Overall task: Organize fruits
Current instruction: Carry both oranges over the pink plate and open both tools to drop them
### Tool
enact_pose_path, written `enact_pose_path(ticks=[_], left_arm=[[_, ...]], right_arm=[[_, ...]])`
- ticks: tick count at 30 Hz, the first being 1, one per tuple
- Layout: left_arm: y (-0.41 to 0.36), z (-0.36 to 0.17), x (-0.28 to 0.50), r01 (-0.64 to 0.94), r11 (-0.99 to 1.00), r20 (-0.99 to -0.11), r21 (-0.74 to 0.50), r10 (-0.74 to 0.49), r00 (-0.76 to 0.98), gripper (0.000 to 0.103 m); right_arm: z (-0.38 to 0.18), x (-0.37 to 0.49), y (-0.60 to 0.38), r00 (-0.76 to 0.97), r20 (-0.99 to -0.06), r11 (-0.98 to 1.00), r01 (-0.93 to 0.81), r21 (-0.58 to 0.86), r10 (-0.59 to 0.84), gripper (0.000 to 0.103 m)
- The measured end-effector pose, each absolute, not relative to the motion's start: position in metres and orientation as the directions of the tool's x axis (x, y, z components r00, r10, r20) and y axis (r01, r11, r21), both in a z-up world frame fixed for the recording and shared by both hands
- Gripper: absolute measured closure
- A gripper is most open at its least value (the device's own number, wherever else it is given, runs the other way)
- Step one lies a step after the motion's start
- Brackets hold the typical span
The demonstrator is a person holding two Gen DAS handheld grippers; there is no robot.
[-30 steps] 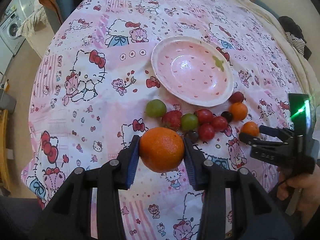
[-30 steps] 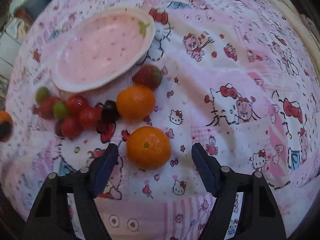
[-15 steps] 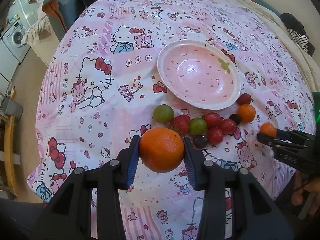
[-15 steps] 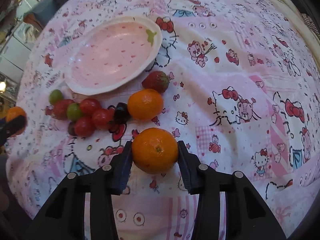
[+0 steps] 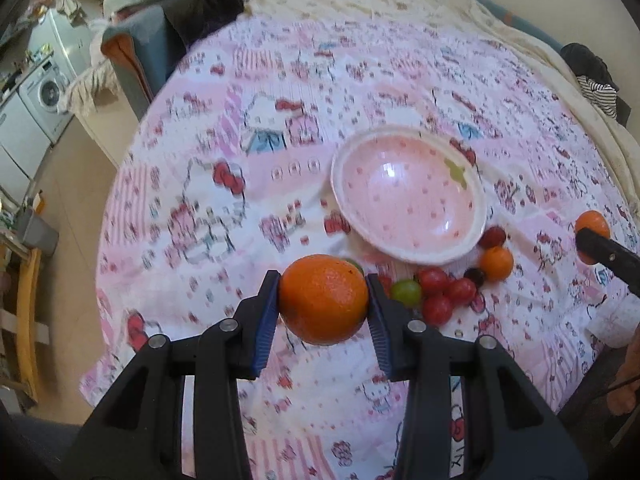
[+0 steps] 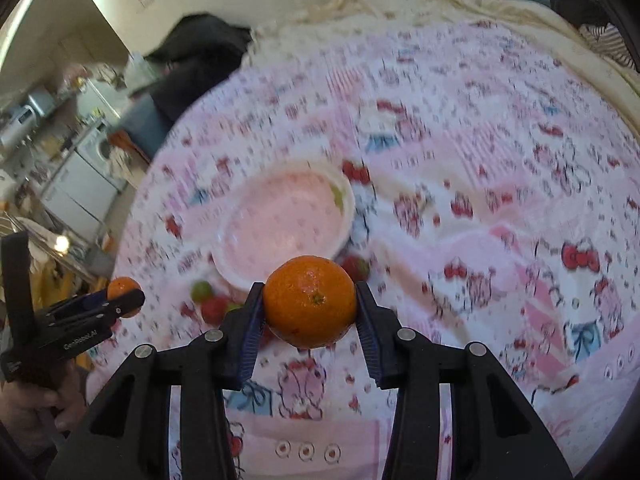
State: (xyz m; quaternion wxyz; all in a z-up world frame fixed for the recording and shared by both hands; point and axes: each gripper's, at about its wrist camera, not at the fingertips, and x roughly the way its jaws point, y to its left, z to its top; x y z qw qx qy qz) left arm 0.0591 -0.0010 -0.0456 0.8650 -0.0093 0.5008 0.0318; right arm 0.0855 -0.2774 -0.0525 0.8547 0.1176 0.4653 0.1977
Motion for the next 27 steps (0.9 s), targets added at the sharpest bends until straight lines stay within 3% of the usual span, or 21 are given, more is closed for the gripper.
enact_pose_path(ticks=[12, 27], left_arm=[[-0.009, -0.029, 0.119, 0.001, 0.998, -0.842, 0.063, 0.053, 0.536, 0.066], [-0.037, -0.092, 0.204, 0.104, 0.992, -0.880, 0.076, 0.017, 0.474, 0.066]], right_arm=[[-0.038, 0.140, -0.275, 0.526, -0.711, 0.884, -0.254, 0.393, 0.468, 0.058], [-0.092, 0.232, -0.244, 0.391, -0.772, 0.865, -0.268, 0.424, 0.500, 0.058]])
